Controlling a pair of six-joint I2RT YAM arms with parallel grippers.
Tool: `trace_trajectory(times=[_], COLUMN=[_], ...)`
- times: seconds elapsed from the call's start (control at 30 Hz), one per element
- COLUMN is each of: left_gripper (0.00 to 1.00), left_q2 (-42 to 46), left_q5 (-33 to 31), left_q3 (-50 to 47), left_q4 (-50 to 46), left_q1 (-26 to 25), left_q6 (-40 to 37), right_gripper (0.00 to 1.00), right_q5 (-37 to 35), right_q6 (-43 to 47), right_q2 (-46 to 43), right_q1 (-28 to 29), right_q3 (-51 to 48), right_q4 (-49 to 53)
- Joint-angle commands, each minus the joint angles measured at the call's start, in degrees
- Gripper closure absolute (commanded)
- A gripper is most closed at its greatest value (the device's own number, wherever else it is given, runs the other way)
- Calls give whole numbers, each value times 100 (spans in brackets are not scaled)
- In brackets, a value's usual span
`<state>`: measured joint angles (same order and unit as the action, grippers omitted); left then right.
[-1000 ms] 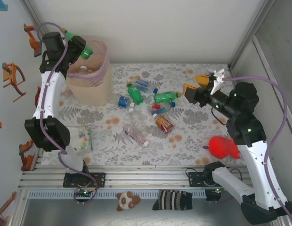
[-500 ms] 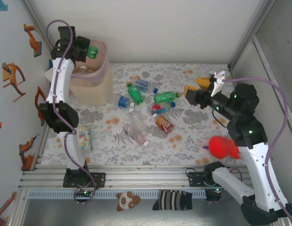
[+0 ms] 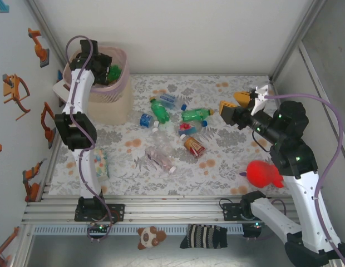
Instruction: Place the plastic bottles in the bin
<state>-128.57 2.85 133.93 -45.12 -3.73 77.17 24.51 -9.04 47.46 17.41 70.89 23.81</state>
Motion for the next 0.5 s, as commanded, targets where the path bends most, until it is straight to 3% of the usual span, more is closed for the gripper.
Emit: trace_trajectory(times=[0.0, 0.47], left_gripper=[19, 16], left_q2=[-12, 755], left_q5=[102, -88], left_q3=[133, 55], left_q4=[-161, -191], left_q1=[22, 21], left_q6=[167, -147], right_gripper=[36, 36], right_q5=[-35, -184], right_q6=[99, -8], right_q2=[11, 18], right_q1=[30, 34], right_q3=[50, -33], right_q4=[130, 280])
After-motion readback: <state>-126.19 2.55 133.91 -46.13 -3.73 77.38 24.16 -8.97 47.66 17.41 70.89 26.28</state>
